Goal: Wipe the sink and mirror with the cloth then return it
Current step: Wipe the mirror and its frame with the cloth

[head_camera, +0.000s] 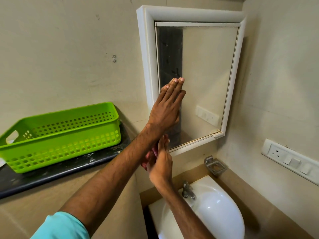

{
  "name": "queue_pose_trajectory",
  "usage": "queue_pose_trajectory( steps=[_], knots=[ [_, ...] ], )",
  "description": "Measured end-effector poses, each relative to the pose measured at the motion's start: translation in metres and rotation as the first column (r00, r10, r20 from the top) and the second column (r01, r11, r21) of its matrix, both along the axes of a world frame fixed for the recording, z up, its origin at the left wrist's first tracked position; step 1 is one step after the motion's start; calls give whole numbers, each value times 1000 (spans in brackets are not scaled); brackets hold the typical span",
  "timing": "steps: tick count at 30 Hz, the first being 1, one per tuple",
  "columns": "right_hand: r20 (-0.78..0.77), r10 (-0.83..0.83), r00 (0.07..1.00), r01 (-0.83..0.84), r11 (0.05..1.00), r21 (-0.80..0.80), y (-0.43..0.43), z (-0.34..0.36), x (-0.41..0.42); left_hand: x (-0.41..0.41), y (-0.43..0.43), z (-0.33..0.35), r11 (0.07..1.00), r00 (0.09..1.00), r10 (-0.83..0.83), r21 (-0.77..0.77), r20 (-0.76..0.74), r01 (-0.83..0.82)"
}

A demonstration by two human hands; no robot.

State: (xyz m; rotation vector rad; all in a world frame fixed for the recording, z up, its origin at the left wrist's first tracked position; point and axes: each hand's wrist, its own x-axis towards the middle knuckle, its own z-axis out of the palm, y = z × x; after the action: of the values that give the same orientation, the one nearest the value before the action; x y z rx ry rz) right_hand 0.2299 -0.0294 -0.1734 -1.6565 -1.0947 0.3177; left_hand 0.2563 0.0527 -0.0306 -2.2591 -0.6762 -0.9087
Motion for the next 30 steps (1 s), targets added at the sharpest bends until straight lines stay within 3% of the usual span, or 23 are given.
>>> queue_pose_trajectory(
  steps=[3, 7, 14, 16, 19, 23, 26, 30],
  knots=[
    [57, 32, 998, -30, 999, -27, -2, -15, 3, 1, -2, 1, 1000, 1000, -8, -11, 5, 8],
    [1, 10, 1000, -10, 985, -173, -12, -36, 0, 0, -4, 2, 999, 1000, -21, -34, 1, 21],
    [-31, 81, 996, -79, 995, 54, -18, 34, 3, -4, -8, 10, 986, 996, -87, -146, -2, 86],
    [-27, 90, 996, -86, 989, 123, -21, 47, 11, -7, -14, 17, 974, 989, -139, -174, 49, 145],
    [-74, -11, 997, 33, 953, 301, -20, 37, 26, -14, -26, 21, 973, 965, -180, -109, 189, 202],
    [-96, -198, 976, 218, 929, 300, -17, -5, 50, -26, -42, 16, 981, 885, -147, -48, 441, 187],
    [-52, -170, 984, 177, 957, 228, -7, -32, 55, -29, -46, 7, 981, 839, -27, -149, 544, 128],
    [1, 12, 1000, -12, 982, 191, 0, -45, 32, -26, -43, -12, 966, 867, 63, -248, 495, 71]
  ],
)
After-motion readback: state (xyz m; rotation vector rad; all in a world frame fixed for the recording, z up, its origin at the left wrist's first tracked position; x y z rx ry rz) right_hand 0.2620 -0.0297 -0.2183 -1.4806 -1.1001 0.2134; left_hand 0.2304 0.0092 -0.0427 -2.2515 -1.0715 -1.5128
